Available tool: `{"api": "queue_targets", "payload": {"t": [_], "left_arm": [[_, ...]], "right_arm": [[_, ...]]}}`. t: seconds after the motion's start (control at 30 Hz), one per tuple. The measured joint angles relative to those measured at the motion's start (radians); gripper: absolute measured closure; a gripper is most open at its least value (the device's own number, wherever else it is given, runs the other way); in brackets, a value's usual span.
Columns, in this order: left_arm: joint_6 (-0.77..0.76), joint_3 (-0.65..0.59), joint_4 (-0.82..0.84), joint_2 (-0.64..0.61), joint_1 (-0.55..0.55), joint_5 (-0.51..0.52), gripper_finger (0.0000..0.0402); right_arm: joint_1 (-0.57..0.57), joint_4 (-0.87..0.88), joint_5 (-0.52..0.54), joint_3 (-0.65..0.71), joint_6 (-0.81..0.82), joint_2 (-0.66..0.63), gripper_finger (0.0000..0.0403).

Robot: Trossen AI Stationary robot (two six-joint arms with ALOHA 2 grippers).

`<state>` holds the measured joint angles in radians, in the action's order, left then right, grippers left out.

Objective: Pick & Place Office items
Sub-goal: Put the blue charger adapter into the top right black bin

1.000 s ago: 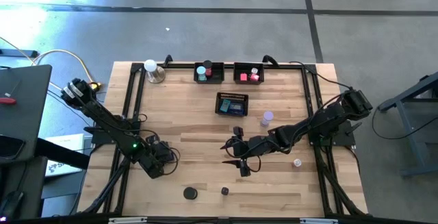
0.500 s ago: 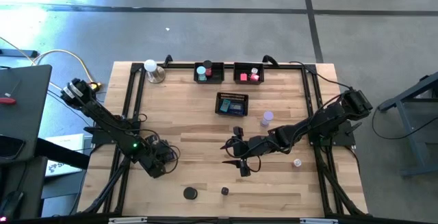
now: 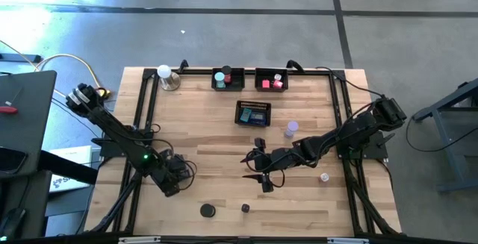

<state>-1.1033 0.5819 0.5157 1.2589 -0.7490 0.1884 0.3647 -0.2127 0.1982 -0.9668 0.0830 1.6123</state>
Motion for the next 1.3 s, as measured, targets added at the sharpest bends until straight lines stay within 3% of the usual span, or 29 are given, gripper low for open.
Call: {"api": "queue_targets", "payload": {"t": [0.47,0.6,0.93,1.3], "left_arm": [[0.046,0.001,0.000,-0.063,0.022,0.006,0.0250],[0.097,0.001,-0.004,-0.088,0.048,0.009,0.0250],[0.239,0.002,-0.060,-0.135,0.124,0.022,0.0250],[0.453,0.003,-0.199,-0.146,0.200,0.034,0.0250]], "right_arm": [[0.000,0.000,0.000,0.000,0.000,0.000,0.0173],[0.000,0.000,-0.007,0.000,0.003,0.000,0.0173],[0.000,-0.009,-0.149,0.000,0.002,0.000,0.0173],[0.000,-0.009,-0.151,0.000,0.022,0.000,0.0173]]}}
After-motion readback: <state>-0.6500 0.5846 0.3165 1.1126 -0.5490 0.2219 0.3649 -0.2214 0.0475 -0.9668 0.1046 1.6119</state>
